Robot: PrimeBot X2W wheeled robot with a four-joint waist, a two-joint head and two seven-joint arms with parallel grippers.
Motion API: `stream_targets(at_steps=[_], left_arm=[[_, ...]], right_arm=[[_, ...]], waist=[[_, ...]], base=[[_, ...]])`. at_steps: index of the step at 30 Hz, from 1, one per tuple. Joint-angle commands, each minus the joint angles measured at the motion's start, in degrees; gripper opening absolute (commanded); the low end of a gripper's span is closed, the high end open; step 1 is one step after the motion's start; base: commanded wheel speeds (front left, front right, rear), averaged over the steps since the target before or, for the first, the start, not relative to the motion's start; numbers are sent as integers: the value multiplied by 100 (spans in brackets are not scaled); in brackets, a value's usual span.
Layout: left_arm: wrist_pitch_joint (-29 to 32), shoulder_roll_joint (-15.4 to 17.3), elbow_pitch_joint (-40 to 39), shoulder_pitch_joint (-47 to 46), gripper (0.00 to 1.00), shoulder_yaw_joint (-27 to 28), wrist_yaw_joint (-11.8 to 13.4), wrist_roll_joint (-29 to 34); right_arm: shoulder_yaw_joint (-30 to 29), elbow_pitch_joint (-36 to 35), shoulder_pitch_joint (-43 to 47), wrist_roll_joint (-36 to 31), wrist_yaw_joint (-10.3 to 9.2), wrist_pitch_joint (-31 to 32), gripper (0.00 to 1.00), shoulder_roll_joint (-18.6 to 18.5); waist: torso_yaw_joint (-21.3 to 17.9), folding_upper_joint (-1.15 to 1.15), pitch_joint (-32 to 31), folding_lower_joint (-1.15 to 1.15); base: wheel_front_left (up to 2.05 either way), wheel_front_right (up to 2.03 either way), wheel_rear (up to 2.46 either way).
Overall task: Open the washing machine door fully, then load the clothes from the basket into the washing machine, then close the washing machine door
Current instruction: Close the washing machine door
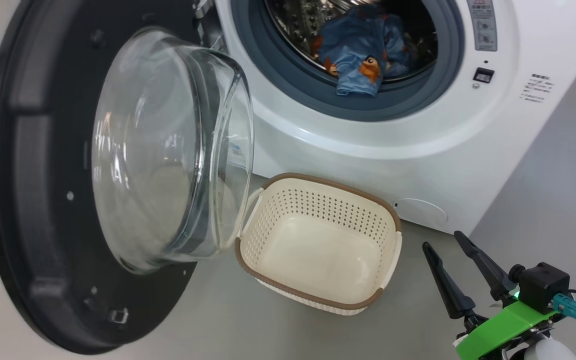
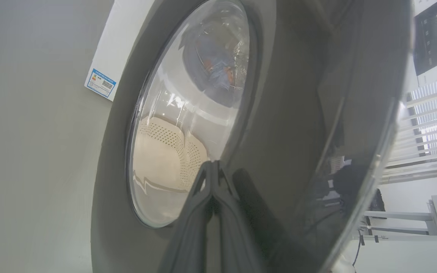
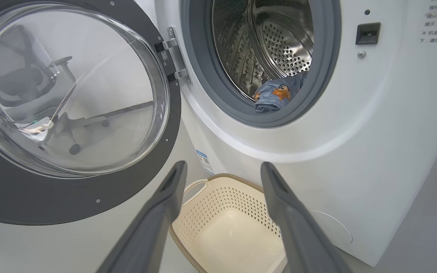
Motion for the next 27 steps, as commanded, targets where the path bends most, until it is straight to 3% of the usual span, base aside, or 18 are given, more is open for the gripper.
stream_targets(at_steps=[1, 27], left_arm=[[62, 254, -233, -79, 0, 193, -18, -109], [8, -345, -748, -384, 0, -366, -18, 51]], right_arm=[[74, -145, 71, 18, 8, -28, 100, -26], [-141, -173, 210, -30, 8, -28, 100, 215]], waist=[[-63, 0, -11, 0], [-1119, 0, -180, 0]], base=[[0, 0, 0], [0, 0, 0]])
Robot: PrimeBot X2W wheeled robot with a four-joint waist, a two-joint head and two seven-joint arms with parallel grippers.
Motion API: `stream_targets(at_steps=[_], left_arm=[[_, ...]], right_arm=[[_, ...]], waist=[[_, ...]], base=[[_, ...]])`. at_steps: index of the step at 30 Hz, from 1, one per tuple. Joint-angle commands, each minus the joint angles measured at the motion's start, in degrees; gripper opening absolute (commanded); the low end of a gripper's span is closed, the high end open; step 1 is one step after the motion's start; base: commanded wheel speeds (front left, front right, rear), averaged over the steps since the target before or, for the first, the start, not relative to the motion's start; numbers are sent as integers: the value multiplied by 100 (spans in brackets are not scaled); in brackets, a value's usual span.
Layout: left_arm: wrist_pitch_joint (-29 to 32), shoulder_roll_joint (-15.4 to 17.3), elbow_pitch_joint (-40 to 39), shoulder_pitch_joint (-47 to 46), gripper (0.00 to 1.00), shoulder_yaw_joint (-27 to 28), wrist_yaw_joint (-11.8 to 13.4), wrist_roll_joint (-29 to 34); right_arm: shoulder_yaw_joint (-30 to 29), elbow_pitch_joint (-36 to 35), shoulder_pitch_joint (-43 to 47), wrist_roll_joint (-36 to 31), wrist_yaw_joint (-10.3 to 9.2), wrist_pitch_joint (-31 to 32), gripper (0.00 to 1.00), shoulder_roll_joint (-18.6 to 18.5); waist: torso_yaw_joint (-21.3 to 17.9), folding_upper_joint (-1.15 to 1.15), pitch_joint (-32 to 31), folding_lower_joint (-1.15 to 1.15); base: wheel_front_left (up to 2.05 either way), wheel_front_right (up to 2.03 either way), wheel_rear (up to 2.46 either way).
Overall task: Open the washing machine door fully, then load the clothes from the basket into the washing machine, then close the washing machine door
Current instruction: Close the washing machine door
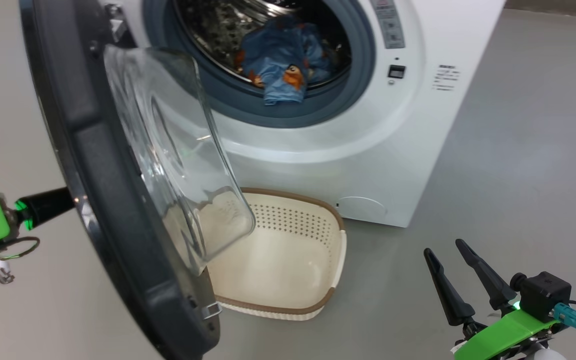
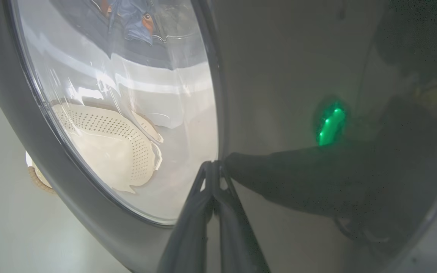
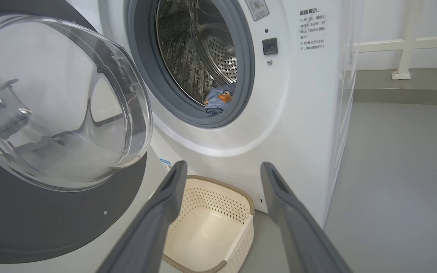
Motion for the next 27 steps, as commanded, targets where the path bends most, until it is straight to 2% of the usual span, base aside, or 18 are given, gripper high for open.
stream_targets(at_steps=[1, 14, 27], left_arm=[[-45, 188, -196, -384, 0, 213, -24, -7], [-350, -6, -24, -577, 0, 96, -24, 219], [-693, -68, 241, -806, 0, 128, -24, 403]], right_arm=[[64, -152, 9, -26, 8, -28, 100, -8], [-56, -205, 58, -54, 8, -28, 100, 106], [-142, -225, -12, -74, 8, -28, 100, 233]], waist=[[-197, 0, -38, 0], [-1030, 0, 13, 0], [-1813, 0, 123, 0]], base=[[0, 0, 0], [0, 0, 0], [0, 0, 0]])
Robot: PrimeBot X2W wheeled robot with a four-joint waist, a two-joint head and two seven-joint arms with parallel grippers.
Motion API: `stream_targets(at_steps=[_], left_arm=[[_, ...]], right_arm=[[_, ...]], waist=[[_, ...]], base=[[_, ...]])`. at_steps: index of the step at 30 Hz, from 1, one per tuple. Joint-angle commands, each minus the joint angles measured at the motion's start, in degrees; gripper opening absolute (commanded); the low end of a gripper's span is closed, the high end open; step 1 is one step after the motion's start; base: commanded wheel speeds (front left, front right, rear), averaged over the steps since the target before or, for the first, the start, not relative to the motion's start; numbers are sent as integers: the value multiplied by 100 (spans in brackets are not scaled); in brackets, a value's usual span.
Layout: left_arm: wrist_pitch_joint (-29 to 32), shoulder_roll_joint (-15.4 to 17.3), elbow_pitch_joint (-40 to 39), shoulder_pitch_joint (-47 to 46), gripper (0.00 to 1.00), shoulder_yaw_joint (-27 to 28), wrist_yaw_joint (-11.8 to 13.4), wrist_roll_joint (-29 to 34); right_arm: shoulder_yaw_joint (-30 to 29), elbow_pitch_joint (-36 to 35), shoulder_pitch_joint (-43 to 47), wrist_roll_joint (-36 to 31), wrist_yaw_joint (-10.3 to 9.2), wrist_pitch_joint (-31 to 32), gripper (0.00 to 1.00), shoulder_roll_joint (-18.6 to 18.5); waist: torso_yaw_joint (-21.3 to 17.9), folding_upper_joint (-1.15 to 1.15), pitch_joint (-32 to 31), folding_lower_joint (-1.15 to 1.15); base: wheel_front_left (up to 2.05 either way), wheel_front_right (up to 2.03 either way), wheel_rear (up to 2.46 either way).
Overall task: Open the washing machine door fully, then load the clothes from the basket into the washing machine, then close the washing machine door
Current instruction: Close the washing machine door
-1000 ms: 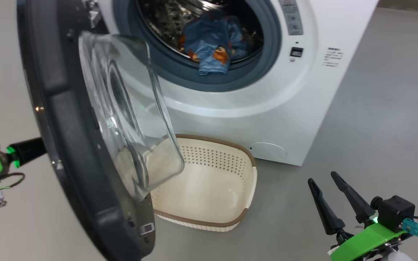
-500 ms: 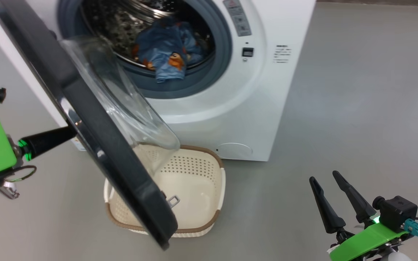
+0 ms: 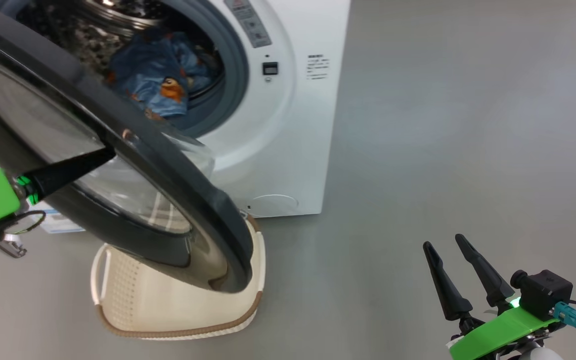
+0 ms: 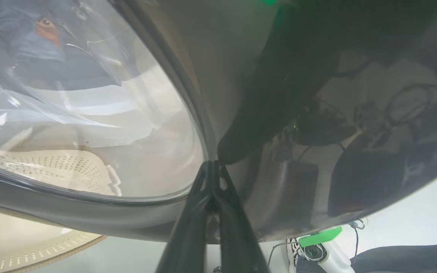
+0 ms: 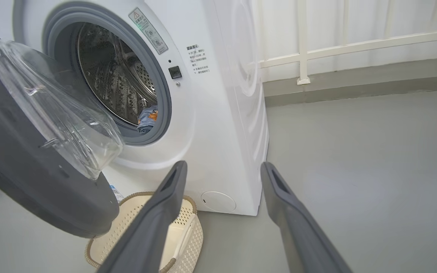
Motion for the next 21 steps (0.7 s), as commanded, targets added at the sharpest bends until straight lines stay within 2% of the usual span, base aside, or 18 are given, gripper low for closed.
stream_targets(at_steps=[1, 4, 9, 21], left_arm=[[-99, 192, -105, -380, 0, 261, -24, 16], [-186, 214, 0, -431, 0, 279, -24, 67], [-279, 249, 93, -426, 0, 299, -24, 98], [-626, 317, 77, 265, 0, 393, -24, 47]], right_arm=[[70, -154, -25, -31, 8, -28, 100, -23], [59, -169, -29, -41, 8, -28, 100, 14], [-9, -178, -23, -41, 8, -28, 100, 25], [4, -160, 35, -51, 8, -28, 100, -46]], waist=[[-242, 0, 56, 0], [-399, 0, 94, 0], [-435, 0, 116, 0], [-115, 0, -57, 0]], base=[[0, 0, 0], [0, 0, 0], [0, 0, 0], [0, 0, 0]])
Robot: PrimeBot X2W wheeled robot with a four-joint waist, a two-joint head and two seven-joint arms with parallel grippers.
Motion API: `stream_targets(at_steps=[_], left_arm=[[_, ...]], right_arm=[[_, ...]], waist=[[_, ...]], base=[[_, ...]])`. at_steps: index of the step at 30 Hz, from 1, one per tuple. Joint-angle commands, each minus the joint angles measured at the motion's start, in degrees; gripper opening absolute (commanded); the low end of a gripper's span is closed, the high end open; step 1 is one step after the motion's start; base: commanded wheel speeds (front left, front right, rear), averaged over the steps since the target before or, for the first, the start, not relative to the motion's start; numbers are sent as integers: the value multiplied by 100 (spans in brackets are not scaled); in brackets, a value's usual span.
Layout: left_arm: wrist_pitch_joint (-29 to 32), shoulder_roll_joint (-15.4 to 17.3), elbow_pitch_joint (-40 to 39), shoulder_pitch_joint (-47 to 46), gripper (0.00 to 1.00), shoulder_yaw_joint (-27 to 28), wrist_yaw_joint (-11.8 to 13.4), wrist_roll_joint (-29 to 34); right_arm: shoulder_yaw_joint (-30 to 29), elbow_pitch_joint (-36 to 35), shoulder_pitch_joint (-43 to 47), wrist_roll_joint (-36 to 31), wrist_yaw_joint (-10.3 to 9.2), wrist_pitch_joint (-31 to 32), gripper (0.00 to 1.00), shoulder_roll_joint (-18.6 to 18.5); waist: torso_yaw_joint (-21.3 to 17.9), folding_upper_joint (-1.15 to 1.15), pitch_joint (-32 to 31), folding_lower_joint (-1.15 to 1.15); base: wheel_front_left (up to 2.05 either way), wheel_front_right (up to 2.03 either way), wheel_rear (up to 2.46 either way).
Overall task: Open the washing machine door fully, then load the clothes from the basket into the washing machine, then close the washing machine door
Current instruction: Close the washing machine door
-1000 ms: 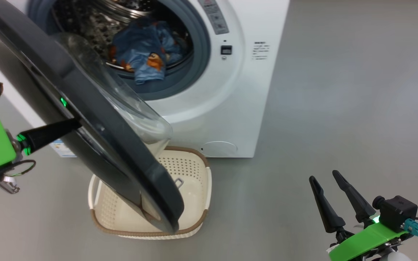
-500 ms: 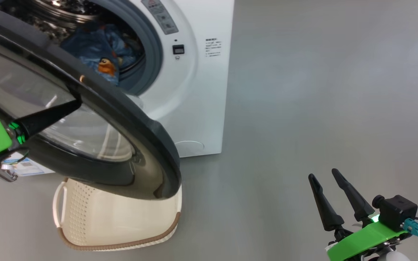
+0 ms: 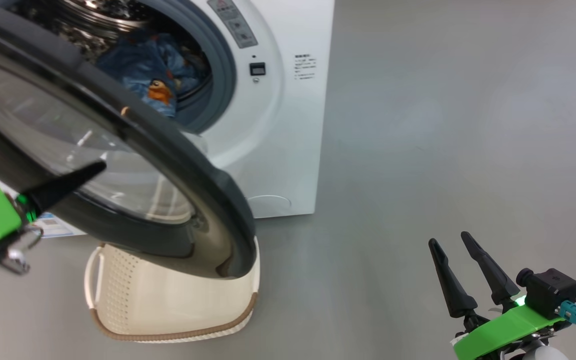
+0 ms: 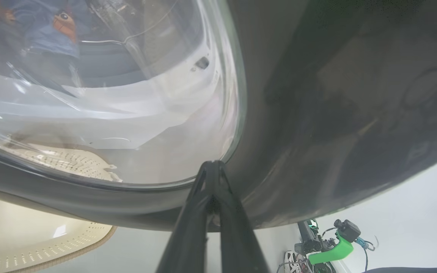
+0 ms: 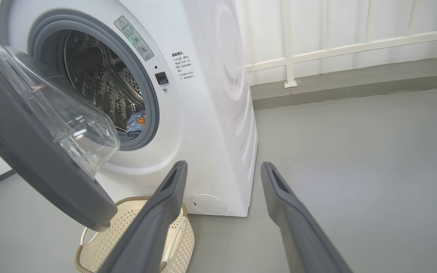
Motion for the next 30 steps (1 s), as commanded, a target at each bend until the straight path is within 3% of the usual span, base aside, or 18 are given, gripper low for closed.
stream_targets(at_steps=[1, 16, 17, 18, 23, 27, 30], left_arm=[[-52, 341, -124, -46, 0, 299, -17, -14], [-1182, 397, -178, 1248, 0, 419, -17, 100], [-1297, 409, -184, 1319, 6, 415, -17, 133], [-1433, 434, -185, 1393, 19, 405, -17, 199], [-2109, 502, -232, 1804, 48, 245, -17, 430], [-2781, 518, -245, 2111, 83, 100, -17, 560], [-3330, 498, -265, 2341, 97, 14, -17, 598]], right_arm=[[131, -134, 44, -48, 8, -28, 100, -84], [211, -125, 162, -6, 8, -28, 100, -222], [219, -123, 169, -3, 8, -28, 100, -226], [226, -121, 175, -1, 8, -28, 100, -230], [201, -122, 220, 10, 8, -28, 100, -242], [155, -146, 231, 9, 8, -28, 100, -254], [129, -158, 209, 0, 8, -28, 100, -262]], waist=[[88, 0, -73, 0], [339, 0, -267, 0], [334, 0, -279, 0], [324, 0, -289, 0], [251, 0, -337, 0], [166, 0, -307, 0], [80, 0, -271, 0]], base=[[0, 0, 0], [0, 0, 0], [0, 0, 0], [0, 0, 0], [0, 0, 0], [0, 0, 0], [0, 0, 0]])
